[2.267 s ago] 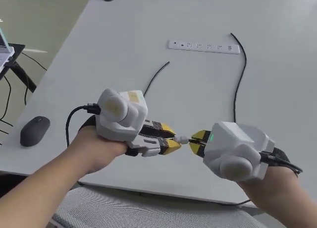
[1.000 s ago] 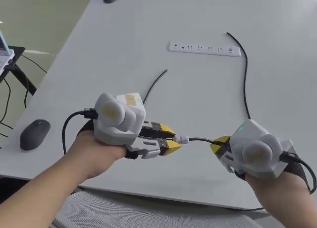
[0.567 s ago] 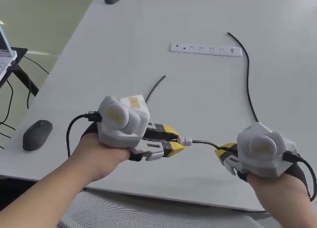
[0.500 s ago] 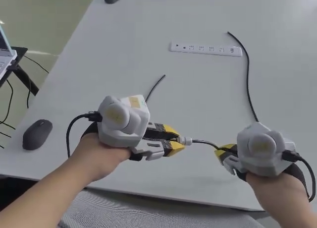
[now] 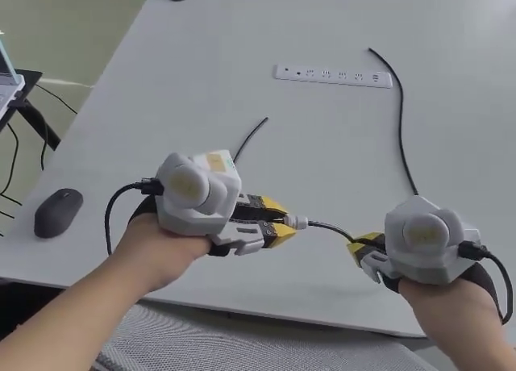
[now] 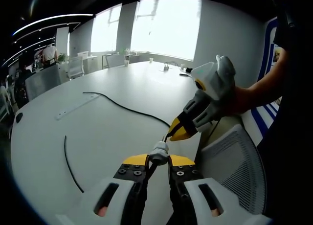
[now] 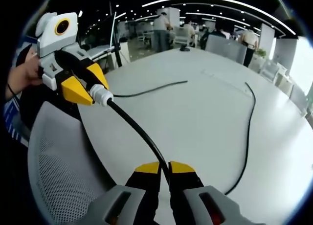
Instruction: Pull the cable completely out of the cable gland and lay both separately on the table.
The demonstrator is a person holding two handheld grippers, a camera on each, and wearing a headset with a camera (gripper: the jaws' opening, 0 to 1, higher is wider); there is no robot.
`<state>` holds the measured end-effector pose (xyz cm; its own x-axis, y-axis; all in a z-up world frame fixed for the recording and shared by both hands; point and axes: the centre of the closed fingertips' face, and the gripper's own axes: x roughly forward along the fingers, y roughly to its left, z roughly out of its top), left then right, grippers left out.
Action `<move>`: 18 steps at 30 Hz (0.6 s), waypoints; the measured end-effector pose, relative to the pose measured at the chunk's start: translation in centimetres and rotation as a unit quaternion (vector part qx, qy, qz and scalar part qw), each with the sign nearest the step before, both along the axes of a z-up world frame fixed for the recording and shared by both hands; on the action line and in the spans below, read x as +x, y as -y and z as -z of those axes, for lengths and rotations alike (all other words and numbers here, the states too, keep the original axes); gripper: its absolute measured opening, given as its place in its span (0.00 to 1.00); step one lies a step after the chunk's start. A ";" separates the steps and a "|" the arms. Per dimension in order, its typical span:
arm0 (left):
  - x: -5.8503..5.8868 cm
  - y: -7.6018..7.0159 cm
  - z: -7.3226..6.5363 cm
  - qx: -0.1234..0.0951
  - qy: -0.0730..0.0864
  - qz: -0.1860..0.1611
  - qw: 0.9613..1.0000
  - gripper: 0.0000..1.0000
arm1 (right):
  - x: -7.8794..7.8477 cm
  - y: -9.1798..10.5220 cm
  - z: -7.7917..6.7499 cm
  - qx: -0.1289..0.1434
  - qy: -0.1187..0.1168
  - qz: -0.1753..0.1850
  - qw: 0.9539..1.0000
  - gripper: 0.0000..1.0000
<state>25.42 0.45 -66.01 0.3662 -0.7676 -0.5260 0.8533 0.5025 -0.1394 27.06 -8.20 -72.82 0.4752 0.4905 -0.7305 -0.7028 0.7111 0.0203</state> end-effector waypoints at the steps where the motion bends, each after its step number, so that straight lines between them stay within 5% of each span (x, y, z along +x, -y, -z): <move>1: 0.0 0.0 0.0 0.000 0.000 0.000 1.000 0.16 | 0.0 0.0 -0.1 -0.003 0.004 -0.003 1.000 0.01; 10: 0.3 -0.4 0.0 0.005 0.001 -0.004 1.000 0.16 | 0.4 0.2 -1.9 -0.008 0.043 -0.024 0.999 0.03; 14: 0.2 -0.4 0.1 0.010 -0.001 0.001 1.000 0.16 | -0.3 -1.1 -3.4 0.027 0.044 -0.047 0.998 0.12; 18: 0.2 -0.2 0.1 0.006 -0.002 0.000 1.000 0.16 | -0.4 -1.9 -4.7 0.016 0.068 -0.070 0.995 0.18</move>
<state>25.66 0.68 -66.06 0.3638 -0.7617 -0.5361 0.8528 0.5039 -0.1372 26.65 -6.29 -68.15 0.4942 0.5812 -0.6465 -0.7929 0.6062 -0.0612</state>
